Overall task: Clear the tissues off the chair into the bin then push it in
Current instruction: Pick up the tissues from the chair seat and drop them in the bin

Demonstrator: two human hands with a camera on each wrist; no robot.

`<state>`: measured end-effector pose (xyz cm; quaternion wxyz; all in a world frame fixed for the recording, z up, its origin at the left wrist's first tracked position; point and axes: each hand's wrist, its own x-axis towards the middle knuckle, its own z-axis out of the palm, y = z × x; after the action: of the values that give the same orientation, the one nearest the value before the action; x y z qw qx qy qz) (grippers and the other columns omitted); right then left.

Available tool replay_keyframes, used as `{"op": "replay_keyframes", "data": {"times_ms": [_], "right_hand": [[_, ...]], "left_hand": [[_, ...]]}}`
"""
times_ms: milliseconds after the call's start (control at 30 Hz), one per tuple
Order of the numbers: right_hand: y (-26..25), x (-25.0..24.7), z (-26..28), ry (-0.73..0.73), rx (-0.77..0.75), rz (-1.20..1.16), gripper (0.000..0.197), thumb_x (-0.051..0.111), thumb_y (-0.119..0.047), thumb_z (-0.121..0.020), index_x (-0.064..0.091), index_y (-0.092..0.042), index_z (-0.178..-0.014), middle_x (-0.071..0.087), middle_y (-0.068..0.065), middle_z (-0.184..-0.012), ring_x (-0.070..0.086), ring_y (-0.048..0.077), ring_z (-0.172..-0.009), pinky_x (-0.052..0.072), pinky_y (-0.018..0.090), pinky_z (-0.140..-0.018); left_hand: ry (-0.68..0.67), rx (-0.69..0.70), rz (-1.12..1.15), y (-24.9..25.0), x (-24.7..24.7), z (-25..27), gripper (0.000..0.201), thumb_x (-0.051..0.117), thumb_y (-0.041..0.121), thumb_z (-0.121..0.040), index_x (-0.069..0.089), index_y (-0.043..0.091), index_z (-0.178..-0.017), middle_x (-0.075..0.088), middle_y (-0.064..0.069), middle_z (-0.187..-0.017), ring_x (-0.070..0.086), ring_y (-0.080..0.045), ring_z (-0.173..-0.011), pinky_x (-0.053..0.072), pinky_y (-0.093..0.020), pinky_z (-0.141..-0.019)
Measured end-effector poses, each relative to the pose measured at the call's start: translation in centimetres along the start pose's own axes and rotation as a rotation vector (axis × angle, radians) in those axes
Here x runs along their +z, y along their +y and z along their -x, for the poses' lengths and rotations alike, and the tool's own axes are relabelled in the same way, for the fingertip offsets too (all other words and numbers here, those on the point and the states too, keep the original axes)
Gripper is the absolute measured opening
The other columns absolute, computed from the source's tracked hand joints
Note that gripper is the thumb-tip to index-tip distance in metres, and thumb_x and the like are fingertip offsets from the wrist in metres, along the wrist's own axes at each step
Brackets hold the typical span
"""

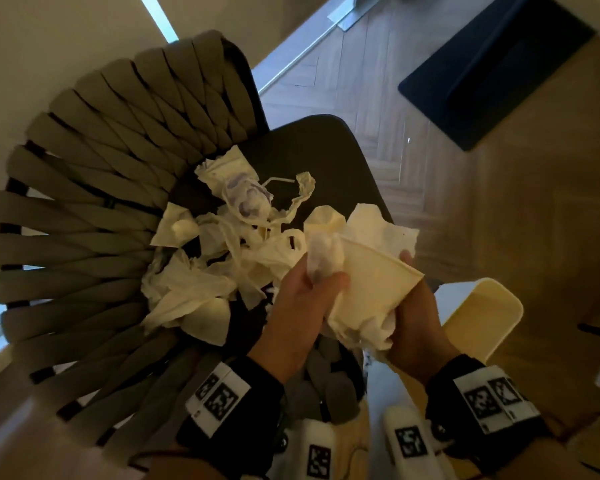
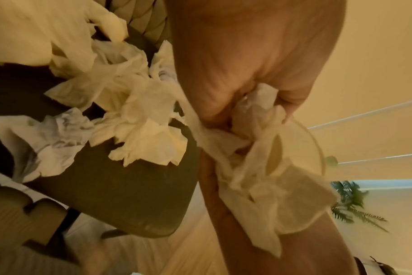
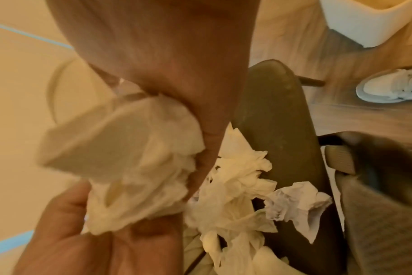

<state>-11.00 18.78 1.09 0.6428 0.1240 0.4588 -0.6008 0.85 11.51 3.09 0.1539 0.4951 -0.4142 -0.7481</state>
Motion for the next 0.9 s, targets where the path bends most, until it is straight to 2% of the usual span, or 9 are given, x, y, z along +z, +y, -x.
{"op": "replay_keyframes", "data": {"times_ms": [100, 233, 300, 367, 467, 567, 667, 800, 900], "right_hand": [[-0.9, -2.7, 1.2, 0.019, 0.006, -0.085, 0.077, 0.030, -0.072, -0.080, 0.062, -0.018, -0.125, 0.066, 0.016, -0.122, 0.068, 0.030, -0.100, 0.058, 0.037, -0.070], [-2.3, -8.0, 3.5, -0.005, -0.068, -0.081, 0.090, 0.069, -0.070, -0.055, 0.058, -0.018, -0.128, 0.066, 0.014, -0.123, 0.066, 0.030, -0.107, 0.058, 0.039, -0.079], [-3.0, -11.6, 4.2, 0.095, -0.124, 0.007, 0.070, 0.074, -0.050, -0.065, 0.061, -0.016, -0.125, 0.070, 0.012, -0.114, 0.069, 0.027, -0.100, 0.059, 0.037, -0.075], [-3.8, -15.7, 4.4, 0.250, -0.149, 0.095, 0.052, 0.065, -0.034, -0.077, 0.059, -0.017, -0.126, 0.071, 0.012, -0.112, 0.069, 0.028, -0.098, 0.059, 0.035, -0.073], [-4.8, -22.9, 4.2, 0.453, -0.161, 0.146, 0.055, 0.068, -0.038, -0.073, 0.061, -0.016, -0.123, 0.073, 0.009, -0.106, 0.070, 0.027, -0.094, 0.058, 0.035, -0.070], [-5.8, -29.8, 3.2, 0.675, -0.164, 0.160, 0.065, 0.077, -0.047, -0.066, 0.059, -0.014, -0.120, 0.068, 0.010, -0.112, 0.063, 0.033, -0.104, 0.054, 0.044, -0.081], [-7.6, -35.5, 1.8, 0.902, -0.220, 0.249, 0.048, 0.072, -0.028, -0.079, 0.055, -0.008, -0.119, 0.062, 0.008, -0.108, 0.062, 0.025, -0.093, 0.048, 0.028, -0.062], [-8.6, -41.0, -1.9, 0.995, -0.268, 0.409, 0.057, 0.074, -0.021, -0.078, 0.050, -0.002, -0.127, 0.060, 0.009, -0.110, 0.059, 0.024, -0.095, 0.047, 0.017, -0.059], [-6.9, -44.4, -6.4, 0.974, -0.110, 0.482, 0.053, 0.072, -0.021, -0.080, 0.052, 0.001, -0.123, 0.060, 0.010, -0.109, 0.059, 0.027, -0.100, 0.045, 0.029, -0.074]], "left_hand": [[-0.017, 0.033, -0.093, -1.1, 2.6, -1.2, 0.021, 0.058, 0.026, -0.083, 0.062, 0.036, -0.100, 0.069, 0.003, -0.105, 0.064, -0.017, -0.102, 0.054, -0.037, -0.088], [-0.043, 0.024, -0.235, -3.5, 8.7, -2.7, 0.020, 0.056, 0.026, -0.086, 0.061, 0.023, -0.104, 0.066, -0.011, -0.102, 0.065, -0.025, -0.095, 0.054, -0.043, -0.084], [-0.102, 0.007, -0.323, -5.4, 12.7, -3.2, 0.021, 0.053, 0.030, -0.089, 0.059, 0.021, -0.108, 0.064, -0.009, -0.102, 0.064, -0.024, -0.094, 0.057, -0.043, -0.083], [-0.149, 0.005, -0.510, -7.8, 16.7, -4.2, 0.025, 0.051, 0.036, -0.089, 0.057, 0.018, -0.105, 0.056, -0.005, -0.103, 0.059, -0.021, -0.094, 0.054, -0.044, -0.085], [-0.273, -0.027, -0.781, -11.7, 21.9, -6.0, 0.027, 0.051, 0.033, -0.090, 0.058, 0.014, -0.108, 0.050, -0.004, -0.107, 0.053, -0.020, -0.099, 0.048, -0.037, -0.087], [-0.416, -0.072, -0.879, -15.8, 25.1, -7.7, 0.033, 0.054, 0.032, -0.089, 0.058, 0.016, -0.118, 0.052, -0.007, -0.113, 0.055, -0.023, -0.104, 0.048, -0.034, -0.086], [-0.443, -0.137, -0.947, -19.2, 26.1, -9.2, 0.035, 0.056, 0.029, -0.089, 0.056, 0.018, -0.122, 0.053, -0.005, -0.114, 0.058, -0.020, -0.101, 0.049, -0.031, -0.087], [-0.383, -0.174, -0.998, -23.0, 25.3, -11.4, 0.024, 0.055, 0.023, -0.089, 0.060, 0.017, -0.111, 0.056, -0.003, -0.107, 0.055, -0.012, -0.089, 0.047, -0.024, -0.074], [-0.319, -0.224, -1.044, -25.8, 24.4, -13.2, 0.015, 0.055, 0.025, -0.090, 0.060, 0.024, -0.103, 0.058, 0.003, -0.102, 0.055, -0.006, -0.085, 0.044, -0.017, -0.066]]}}
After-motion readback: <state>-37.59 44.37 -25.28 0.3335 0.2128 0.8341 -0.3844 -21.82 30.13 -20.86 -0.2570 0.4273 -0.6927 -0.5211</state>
